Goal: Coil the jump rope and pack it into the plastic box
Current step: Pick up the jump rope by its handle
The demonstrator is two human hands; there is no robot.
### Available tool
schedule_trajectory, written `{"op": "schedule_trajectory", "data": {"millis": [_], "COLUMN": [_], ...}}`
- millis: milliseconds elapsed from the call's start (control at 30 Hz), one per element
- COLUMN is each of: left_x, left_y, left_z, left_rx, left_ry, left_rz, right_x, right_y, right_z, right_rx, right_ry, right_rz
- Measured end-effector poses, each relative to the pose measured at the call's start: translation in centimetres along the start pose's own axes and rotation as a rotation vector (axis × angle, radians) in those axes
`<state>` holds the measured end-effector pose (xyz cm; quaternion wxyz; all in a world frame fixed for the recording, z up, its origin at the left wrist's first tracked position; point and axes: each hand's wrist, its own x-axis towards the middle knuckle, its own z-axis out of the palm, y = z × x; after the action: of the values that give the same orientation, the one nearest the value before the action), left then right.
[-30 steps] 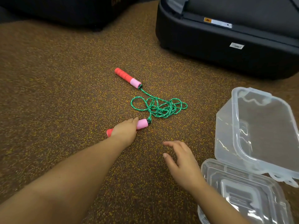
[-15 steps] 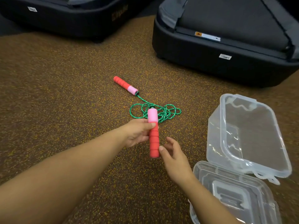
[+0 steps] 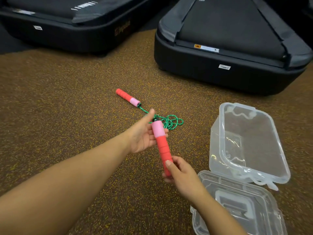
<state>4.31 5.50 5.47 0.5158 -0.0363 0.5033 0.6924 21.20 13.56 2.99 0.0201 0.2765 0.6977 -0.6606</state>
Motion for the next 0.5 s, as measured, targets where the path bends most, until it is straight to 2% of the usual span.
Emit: {"op": "schedule_trajectory", "data": {"millis": [100, 233, 400, 500], "left_x": [0.0, -0.2, 0.0, 0.3], "left_y": [0.6, 0.5, 1.7, 2.6], "left_z": [-0.8, -0.8, 0.3, 0.5], "left_rx": [-0.106, -0.119, -0.209, -0.182], "left_ry": [-0.062, -0.159, -0.216, -0.211], "left_rz": [-0.106, -0.153, -0.083, -0.036], "right_x": [-1.1, -2.3, -3.6, -4.3], "right_y": [0.5, -0.3, 0.1, 1.4], "right_z": [-0.7, -1.6, -2.3, -2.2], "right_rx": [0.001, 0.137, 0.187, 0.170], "right_ry": [-0.038, -0.057, -0.131, -0.149], "right_rz": [-0.004, -0.051, -0.080, -0.053]}}
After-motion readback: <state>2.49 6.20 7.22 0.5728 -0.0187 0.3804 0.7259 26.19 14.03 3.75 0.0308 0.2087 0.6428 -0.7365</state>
